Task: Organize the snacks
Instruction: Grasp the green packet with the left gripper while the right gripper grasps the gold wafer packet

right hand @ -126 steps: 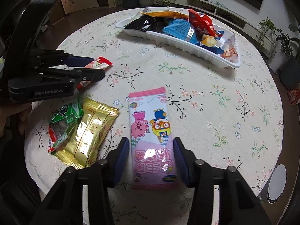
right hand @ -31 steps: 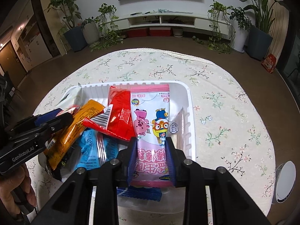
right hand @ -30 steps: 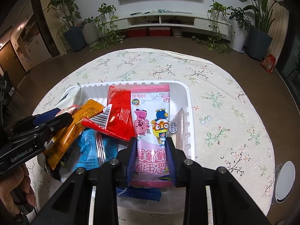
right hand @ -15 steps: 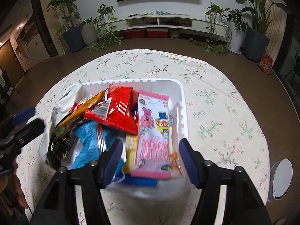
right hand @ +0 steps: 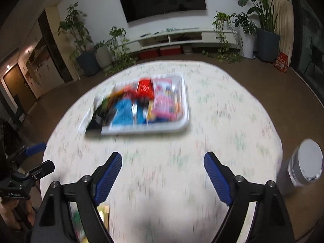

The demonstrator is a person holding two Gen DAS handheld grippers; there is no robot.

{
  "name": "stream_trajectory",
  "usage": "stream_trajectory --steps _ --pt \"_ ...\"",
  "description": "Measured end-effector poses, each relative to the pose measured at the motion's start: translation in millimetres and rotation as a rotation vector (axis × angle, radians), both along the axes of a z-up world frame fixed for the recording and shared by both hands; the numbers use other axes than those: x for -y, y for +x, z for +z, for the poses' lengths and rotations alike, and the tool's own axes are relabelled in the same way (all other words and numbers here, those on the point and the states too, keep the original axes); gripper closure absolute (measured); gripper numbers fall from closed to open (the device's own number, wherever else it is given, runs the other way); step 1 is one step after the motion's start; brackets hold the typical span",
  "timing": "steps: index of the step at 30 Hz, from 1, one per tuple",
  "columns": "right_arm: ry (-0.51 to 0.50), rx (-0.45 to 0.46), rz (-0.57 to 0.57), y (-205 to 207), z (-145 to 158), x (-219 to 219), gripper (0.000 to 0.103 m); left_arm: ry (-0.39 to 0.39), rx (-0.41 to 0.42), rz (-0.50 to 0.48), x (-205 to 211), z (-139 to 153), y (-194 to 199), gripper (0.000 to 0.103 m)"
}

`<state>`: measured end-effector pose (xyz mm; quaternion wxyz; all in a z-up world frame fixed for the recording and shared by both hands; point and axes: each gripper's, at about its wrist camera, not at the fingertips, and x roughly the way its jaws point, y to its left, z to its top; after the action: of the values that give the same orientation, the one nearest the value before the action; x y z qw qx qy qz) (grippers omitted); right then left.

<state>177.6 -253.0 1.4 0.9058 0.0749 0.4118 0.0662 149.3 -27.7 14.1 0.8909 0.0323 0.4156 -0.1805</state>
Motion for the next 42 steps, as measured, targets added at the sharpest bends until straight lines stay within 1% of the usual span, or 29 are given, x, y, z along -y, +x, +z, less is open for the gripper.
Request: stream_trajectory --steps 3,6,7,11,14,17,19,20,21,22,24,27,31,35,40,42 --pt "0.000 -0.015 0.027 -32.0 -8.1 -7.4 0.018 0.060 -0.034 -0.074 16.5 -16.5 -32.8 0.000" --pt "0.031 -0.027 0.042 -61.0 -14.7 -14.2 0.018 0.125 -0.044 -0.124 33.3 -32.9 -49.7 0.000" --pt "0.036 -0.028 0.044 -69.7 -16.7 -17.4 0.018 0.147 -0.054 -0.135 38.4 -38.6 -52.5 0.000" --pt "0.054 -0.045 0.063 -90.7 -26.6 -28.1 0.018 0.182 -0.065 -0.170 52.3 -50.3 -57.9 0.000" --pt "0.039 -0.055 0.067 -99.2 -32.2 -34.0 0.018 0.194 -0.070 -0.174 54.3 -53.4 -52.9 0.000" --pt "0.051 -0.048 0.071 -102.5 -30.5 -34.9 0.018 0.215 -0.081 -0.175 54.9 -59.1 -48.0 0.001" --pt "0.042 -0.048 0.065 -102.4 -31.1 -35.2 0.018 0.203 -0.089 -0.174 51.8 -62.2 -45.5 0.005" --pt "0.043 -0.050 0.063 -102.3 -31.6 -35.0 0.018 0.191 -0.093 -0.178 49.7 -61.4 -45.4 0.010" --pt "0.044 -0.052 0.062 -102.6 -32.4 -34.9 0.018 0.179 -0.098 -0.181 47.8 -63.0 -44.9 0.018" --pt "0.042 -0.053 0.062 -102.1 -32.8 -34.7 0.018 0.173 -0.104 -0.182 46.2 -63.8 -44.0 0.023" --pt "0.030 -0.057 0.065 -102.2 -34.2 -36.4 0.018 0.170 -0.115 -0.182 43.8 -67.5 -41.3 0.036" --pt "0.012 -0.062 0.075 -101.9 -35.6 -41.3 0.018 0.165 -0.113 -0.184 42.6 -66.9 -40.4 0.037" --pt "0.011 -0.072 0.083 -100.7 -38.2 -47.3 0.018 0.191 -0.091 -0.185 45.2 -62.1 -39.7 0.037" --pt "0.011 -0.079 0.092 -100.2 -40.2 -51.9 0.018 0.222 -0.117 -0.210 50.6 -66.0 -34.3 0.037" --pt "0.014 -0.090 0.093 -98.1 -42.9 -55.8 0.018 0.179 -0.141 -0.223 50.2 -67.7 -30.2 0.037" --pt "0.016 -0.093 0.092 -96.4 -43.2 -57.2 0.018 0.158 -0.145 -0.225 49.1 -68.2 -30.1 0.050"
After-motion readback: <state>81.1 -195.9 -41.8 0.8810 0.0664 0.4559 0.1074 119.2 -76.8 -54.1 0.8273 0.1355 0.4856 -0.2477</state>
